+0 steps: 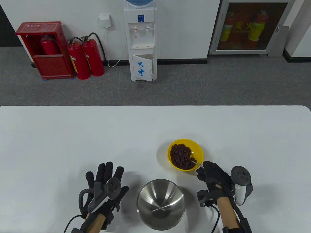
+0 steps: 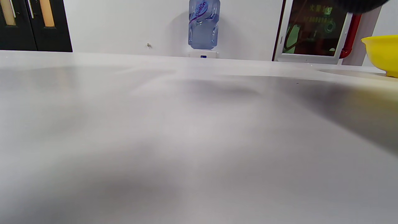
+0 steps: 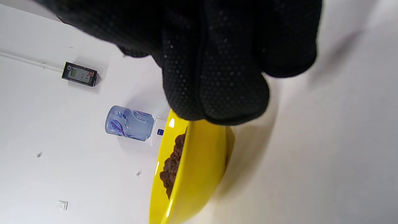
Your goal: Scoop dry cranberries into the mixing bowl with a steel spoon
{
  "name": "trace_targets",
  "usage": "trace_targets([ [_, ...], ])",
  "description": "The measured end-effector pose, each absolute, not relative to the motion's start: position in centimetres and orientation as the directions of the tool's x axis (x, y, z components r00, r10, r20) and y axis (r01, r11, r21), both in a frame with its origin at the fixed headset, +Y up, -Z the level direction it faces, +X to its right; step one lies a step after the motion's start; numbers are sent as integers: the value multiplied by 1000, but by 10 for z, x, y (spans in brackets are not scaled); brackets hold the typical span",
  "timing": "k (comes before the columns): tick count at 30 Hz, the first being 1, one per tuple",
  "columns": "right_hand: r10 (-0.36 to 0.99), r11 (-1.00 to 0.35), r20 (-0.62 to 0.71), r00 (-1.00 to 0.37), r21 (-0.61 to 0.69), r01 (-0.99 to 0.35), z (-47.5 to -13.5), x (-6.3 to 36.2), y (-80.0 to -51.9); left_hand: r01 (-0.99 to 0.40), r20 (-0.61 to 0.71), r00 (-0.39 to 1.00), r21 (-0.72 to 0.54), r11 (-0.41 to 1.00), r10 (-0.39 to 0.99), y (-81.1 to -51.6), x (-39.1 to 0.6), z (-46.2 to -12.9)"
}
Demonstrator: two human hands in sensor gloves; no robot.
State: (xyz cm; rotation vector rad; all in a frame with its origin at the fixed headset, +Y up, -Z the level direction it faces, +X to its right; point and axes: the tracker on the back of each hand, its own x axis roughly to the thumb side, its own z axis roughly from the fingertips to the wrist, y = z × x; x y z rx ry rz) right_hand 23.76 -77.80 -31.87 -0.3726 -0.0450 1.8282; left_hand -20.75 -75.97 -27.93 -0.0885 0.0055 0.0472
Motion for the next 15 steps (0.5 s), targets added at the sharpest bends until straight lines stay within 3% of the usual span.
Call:
trace_targets([
  [15, 970, -209, -173, -170, -245, -947, -317, 244, -769, -53, -7, 999, -88, 995, 52, -759, -208, -280],
])
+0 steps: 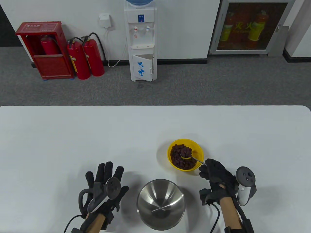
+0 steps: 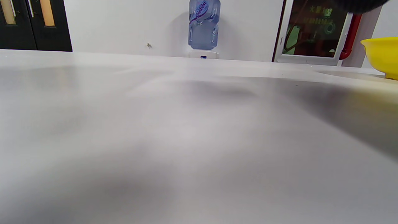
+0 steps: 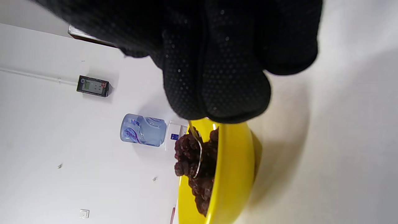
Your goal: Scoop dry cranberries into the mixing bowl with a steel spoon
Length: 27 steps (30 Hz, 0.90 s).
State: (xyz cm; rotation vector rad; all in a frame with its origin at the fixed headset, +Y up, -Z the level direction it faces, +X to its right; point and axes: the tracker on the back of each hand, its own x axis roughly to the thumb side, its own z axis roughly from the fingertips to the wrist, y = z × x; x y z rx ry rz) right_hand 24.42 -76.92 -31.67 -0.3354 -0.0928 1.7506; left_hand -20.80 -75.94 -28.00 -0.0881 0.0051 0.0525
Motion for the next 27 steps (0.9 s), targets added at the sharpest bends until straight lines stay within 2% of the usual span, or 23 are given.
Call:
trace_targets([
  [5, 965, -247, -148, -216, -248, -937, -316, 245, -765, -53, -7, 999, -88, 995, 53, -759, -208, -280],
  [27, 965, -262, -71, -252, -241, -935, -311, 240, -755, -56, -4, 998, -94, 994, 56, -759, -207, -280],
])
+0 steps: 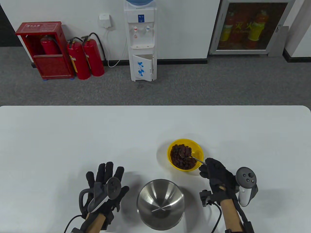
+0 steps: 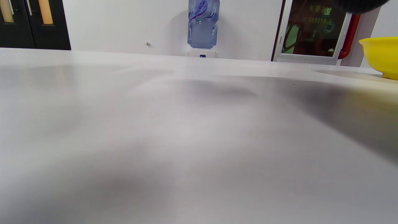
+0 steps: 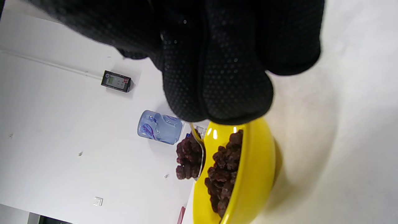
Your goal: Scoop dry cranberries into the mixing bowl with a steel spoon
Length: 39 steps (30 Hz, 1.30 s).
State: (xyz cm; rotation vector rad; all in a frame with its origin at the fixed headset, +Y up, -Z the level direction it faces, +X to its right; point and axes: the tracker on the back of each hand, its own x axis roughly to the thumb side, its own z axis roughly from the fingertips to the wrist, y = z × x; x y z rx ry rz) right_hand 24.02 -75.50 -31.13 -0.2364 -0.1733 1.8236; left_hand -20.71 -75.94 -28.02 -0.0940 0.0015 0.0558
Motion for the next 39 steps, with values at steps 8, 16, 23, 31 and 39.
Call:
trace_targets([
  [8, 973, -226, 4, -232, -205, -952, -300, 228, -737, -54, -3, 999, -102, 993, 54, -759, -206, -280],
  [16, 973, -212, 62, -222, -144, -967, -274, 218, -728, -47, -1, 999, -101, 994, 47, -760, -205, -280],
  [23, 969, -216, 108, -224, -83, -973, -261, 208, -722, -44, -3, 999, -97, 994, 44, -760, -205, -280],
  [31, 947, -262, 187, -262, -28, -965, -257, 196, -717, -45, -8, 999, -96, 994, 45, -759, -206, -280],
  [39, 934, -282, 231, -274, 2, -960, -258, 191, -720, -47, -10, 999, -98, 994, 46, -759, -207, -280],
])
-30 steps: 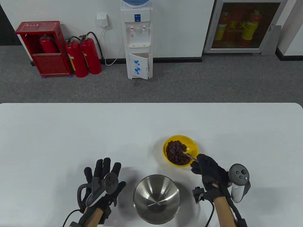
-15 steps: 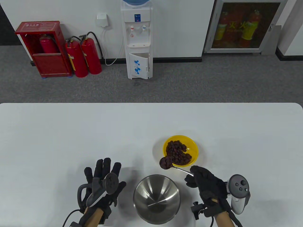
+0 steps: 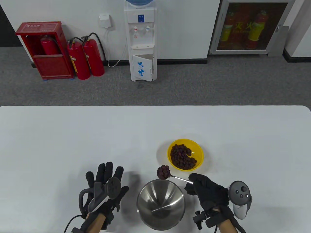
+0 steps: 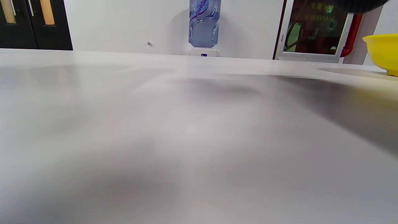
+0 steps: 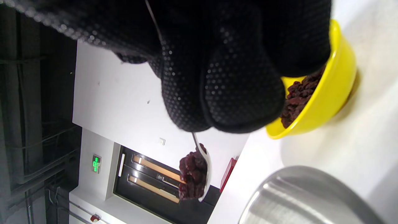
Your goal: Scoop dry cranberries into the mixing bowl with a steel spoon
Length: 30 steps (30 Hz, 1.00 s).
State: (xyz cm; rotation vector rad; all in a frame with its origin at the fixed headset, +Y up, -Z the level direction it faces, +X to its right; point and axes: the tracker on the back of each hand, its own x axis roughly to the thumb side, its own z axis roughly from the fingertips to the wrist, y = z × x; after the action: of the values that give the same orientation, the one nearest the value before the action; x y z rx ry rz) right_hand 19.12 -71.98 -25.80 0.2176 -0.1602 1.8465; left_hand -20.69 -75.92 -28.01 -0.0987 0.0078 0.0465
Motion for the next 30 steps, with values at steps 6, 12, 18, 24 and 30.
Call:
trace_targets([
  [6, 906, -347, 270, -328, 26, -937, -258, 188, -720, -46, -9, 999, -103, 994, 46, -759, -207, -280],
  [12, 886, -382, 296, -357, 28, -924, -259, 189, -720, -47, -10, 999, -103, 994, 47, -759, -207, -280],
  [18, 862, -416, 331, -385, 24, -909, -260, 191, -718, -46, -9, 999, -102, 994, 45, -759, -207, -280],
  [24, 798, -491, 400, -450, -2, -871, -257, 190, -712, -46, -8, 999, -102, 994, 46, -759, -207, -280],
  [30, 641, -615, 505, -577, -111, -781, -250, 190, -703, -46, -6, 999, -99, 994, 46, -759, -207, -280],
])
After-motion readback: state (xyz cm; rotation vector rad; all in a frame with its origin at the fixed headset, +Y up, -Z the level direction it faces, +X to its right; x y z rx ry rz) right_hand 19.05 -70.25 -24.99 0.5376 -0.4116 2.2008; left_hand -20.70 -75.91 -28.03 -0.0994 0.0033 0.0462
